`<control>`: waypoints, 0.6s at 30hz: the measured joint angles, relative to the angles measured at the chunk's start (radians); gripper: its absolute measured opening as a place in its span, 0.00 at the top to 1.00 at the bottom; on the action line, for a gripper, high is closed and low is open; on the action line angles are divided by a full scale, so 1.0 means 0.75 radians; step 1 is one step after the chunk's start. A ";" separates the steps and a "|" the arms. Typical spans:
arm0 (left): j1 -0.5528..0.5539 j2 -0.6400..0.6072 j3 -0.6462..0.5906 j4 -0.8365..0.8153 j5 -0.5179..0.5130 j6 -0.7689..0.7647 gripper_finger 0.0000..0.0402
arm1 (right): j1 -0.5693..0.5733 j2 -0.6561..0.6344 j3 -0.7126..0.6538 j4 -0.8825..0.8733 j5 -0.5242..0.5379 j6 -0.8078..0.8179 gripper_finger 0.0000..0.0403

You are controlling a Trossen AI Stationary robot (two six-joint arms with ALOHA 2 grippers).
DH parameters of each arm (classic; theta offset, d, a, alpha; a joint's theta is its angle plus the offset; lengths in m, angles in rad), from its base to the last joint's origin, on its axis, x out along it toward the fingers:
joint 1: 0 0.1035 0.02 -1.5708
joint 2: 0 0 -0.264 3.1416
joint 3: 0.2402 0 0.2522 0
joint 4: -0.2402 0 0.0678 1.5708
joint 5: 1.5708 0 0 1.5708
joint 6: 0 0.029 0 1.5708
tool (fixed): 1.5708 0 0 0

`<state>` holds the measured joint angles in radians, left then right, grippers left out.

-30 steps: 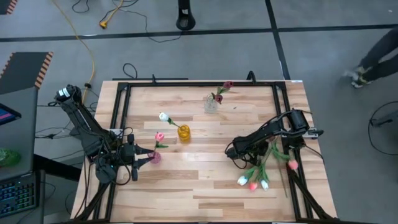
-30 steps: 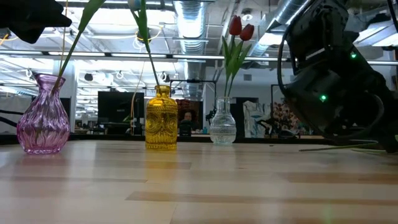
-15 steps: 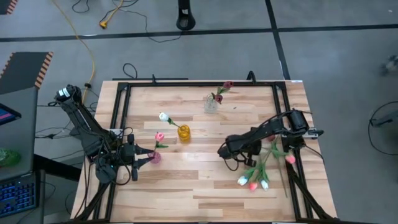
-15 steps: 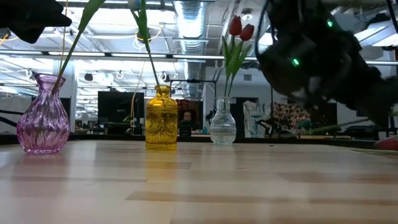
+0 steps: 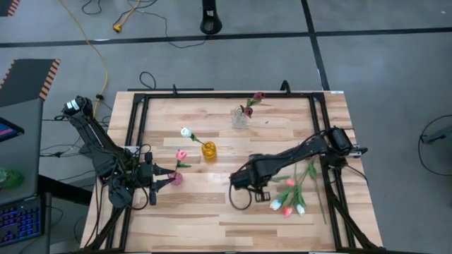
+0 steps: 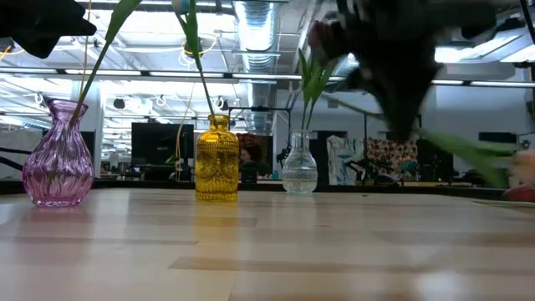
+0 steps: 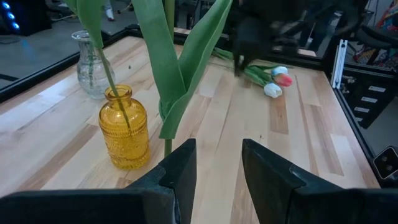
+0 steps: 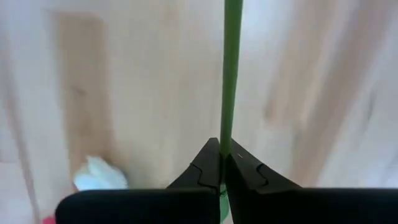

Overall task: Sort flowers into vase by color
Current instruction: Put the pink flower into the purple vase

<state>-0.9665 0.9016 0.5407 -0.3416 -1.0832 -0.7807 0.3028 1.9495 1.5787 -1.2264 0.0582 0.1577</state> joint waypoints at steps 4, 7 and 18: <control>0.000 0.000 0.000 0.000 0.001 0.000 0.71 | 0.057 0.000 0.024 0.235 -0.001 -0.378 0.91; 0.000 0.000 0.000 0.000 0.000 0.000 0.71 | 0.087 0.000 0.024 0.349 0.000 -0.682 0.90; 0.000 0.000 0.000 0.000 0.000 0.000 0.71 | 0.095 0.003 0.023 0.792 0.211 -1.336 0.89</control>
<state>-0.9665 0.9016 0.5407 -0.3416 -1.0832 -0.7809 0.3740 1.9517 1.5963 -0.6326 0.2161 -0.8442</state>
